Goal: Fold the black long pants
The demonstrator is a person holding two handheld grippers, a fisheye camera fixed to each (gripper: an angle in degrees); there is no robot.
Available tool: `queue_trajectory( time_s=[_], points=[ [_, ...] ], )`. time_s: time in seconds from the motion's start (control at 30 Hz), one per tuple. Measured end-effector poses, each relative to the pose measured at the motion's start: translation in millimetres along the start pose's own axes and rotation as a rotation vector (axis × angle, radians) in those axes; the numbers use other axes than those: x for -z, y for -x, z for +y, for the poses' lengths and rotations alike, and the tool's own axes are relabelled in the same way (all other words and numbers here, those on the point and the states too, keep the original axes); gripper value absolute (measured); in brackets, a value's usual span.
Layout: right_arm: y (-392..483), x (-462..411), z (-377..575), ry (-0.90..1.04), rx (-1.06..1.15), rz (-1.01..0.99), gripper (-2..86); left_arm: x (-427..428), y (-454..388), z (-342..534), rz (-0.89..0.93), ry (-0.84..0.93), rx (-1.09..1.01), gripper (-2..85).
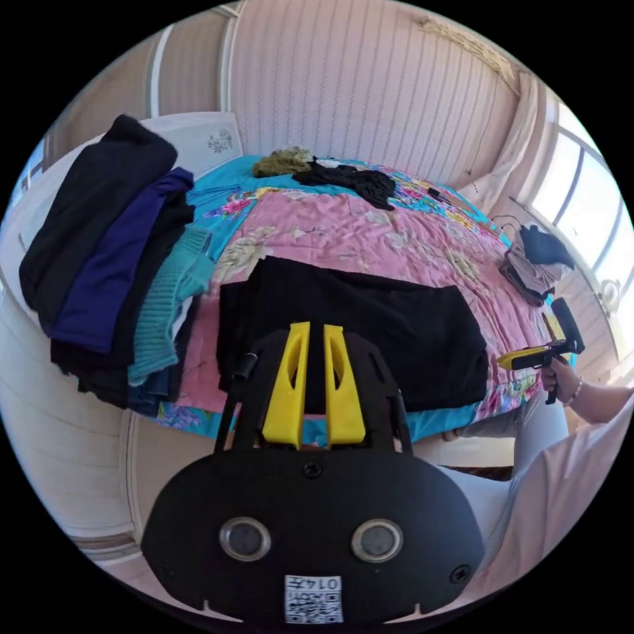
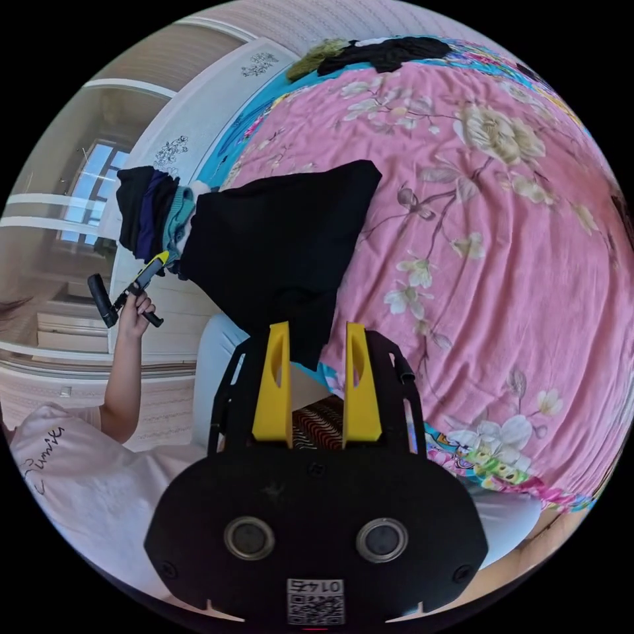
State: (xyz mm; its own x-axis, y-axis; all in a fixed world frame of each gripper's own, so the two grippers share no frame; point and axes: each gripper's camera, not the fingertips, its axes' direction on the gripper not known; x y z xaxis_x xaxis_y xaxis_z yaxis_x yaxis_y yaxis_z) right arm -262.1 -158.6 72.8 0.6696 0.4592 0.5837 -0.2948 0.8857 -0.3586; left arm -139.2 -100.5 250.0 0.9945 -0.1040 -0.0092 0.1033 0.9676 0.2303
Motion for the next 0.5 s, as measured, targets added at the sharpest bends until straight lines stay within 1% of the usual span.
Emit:
queue_trajectory(
  time_s=[0.1, 0.2, 0.3, 0.37, 0.43, 0.5],
  points=[
    [-15.2, -24.5, -0.5, -0.005, 0.003, -0.019, 12.2, -14.1, -55.5, -35.7, 0.109, 0.006, -0.149, 4.6],
    [-27.9, -38.0, -9.0, -0.018, 0.037, -0.009, 12.0, -37.3, -96.6, -59.4, 0.211, 0.043, -0.221, 4.7],
    [-51.0, -49.8, -17.7, -0.027, 0.026, -0.027, 11.4, -75.2, -165.4, -91.5, 0.307, 0.097, -0.309, 5.3],
    [-66.7, -60.3, -22.5, -0.018, 0.017, -0.057, 9.8, -93.2, -200.7, -105.1, 0.331, 0.113, -0.355, 5.9],
    [-83.8, -73.3, -27.4, -0.003, 0.001, -0.104, 5.2, -114.2, -233.1, -116.1, 0.339, 0.158, -0.401, 6.8],
    [-93.3, -78.8, -28.2, -0.008, 0.004, -0.119, 3.0, -143.7, -266.0, -123.6, 0.275, 0.226, -0.453, 7.4]
  ],
)
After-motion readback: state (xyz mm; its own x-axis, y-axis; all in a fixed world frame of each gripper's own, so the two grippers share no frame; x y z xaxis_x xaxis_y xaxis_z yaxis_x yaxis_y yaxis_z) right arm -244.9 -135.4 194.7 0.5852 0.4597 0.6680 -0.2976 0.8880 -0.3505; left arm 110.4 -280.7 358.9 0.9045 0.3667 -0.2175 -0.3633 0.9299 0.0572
